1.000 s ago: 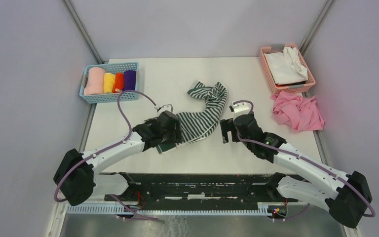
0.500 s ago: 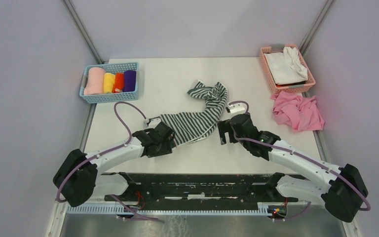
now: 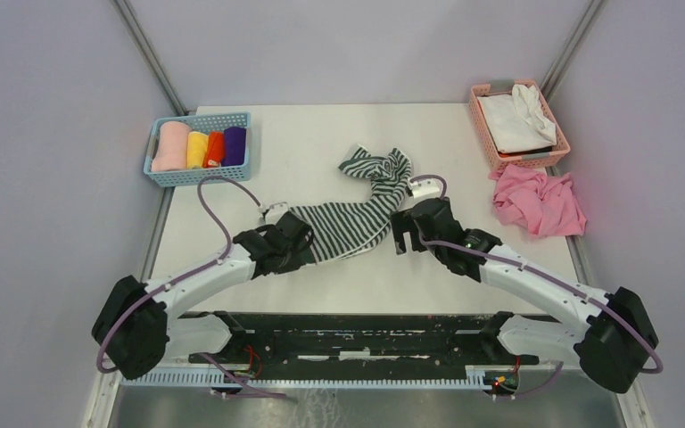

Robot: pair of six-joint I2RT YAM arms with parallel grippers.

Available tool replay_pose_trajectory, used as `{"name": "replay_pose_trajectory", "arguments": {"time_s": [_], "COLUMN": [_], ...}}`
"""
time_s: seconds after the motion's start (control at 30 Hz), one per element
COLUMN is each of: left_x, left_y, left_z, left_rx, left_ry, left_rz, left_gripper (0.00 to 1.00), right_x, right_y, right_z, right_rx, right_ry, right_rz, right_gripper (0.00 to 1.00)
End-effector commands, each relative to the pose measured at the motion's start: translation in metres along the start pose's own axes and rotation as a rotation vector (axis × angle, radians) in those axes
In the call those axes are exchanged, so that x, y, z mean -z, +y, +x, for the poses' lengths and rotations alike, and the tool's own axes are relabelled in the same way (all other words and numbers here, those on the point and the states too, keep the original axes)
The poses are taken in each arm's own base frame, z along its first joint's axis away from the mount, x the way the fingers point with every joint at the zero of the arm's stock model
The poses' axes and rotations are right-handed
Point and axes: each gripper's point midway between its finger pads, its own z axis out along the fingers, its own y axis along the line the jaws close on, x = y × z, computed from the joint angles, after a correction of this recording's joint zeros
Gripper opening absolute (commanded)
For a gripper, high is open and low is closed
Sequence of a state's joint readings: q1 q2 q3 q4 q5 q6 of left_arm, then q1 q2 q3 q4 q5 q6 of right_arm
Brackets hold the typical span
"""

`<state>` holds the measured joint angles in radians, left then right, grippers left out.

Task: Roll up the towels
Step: Flatten out the towel at the center of the board.

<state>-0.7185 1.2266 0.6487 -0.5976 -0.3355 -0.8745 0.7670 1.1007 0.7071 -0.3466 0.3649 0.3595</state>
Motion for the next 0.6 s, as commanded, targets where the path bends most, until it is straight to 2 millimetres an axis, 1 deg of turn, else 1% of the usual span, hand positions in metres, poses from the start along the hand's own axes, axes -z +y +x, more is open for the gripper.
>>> {"name": "replay_pose_trajectory", "arguments": {"time_s": [0.0, 0.03, 0.1, 0.17, 0.27, 0.4, 0.57], "left_x": [0.054, 0.065, 0.085, 0.101, 0.122, 0.142, 0.156], "left_y": [-0.018, -0.018, -0.012, -0.002, 0.013, 0.018, 0.035], "left_z": [-0.082, -0.094, -0.115, -0.13, -0.149, -0.164, -0.17], "left_rx": [0.082, 0.085, 0.093, 0.093, 0.113, 0.128, 0.142], "left_ry": [-0.215, -0.244, -0.292, -0.328, -0.382, -0.431, -0.472], "left_rz": [0.103, 0.119, 0.129, 0.121, 0.115, 0.141, 0.101], "left_gripper": [0.03, 0.03, 0.03, 0.03, 0.03, 0.03, 0.03], "right_x": [-0.003, -0.006, -0.012, -0.019, -0.035, -0.07, -0.114], "right_y": [0.0, 0.002, 0.001, -0.003, -0.016, -0.036, -0.063], "right_z": [-0.058, -0.064, -0.078, -0.093, -0.112, -0.125, -0.14], "right_rx": [-0.051, -0.064, -0.098, -0.144, -0.259, -0.423, -0.573], "right_ry": [-0.106, -0.108, -0.112, -0.121, -0.122, -0.103, -0.094], "right_rz": [0.024, 0.018, 0.014, 0.017, 0.002, -0.03, -0.088], "right_gripper": [1.0, 1.0, 0.98, 0.97, 0.94, 0.88, 0.75]}}
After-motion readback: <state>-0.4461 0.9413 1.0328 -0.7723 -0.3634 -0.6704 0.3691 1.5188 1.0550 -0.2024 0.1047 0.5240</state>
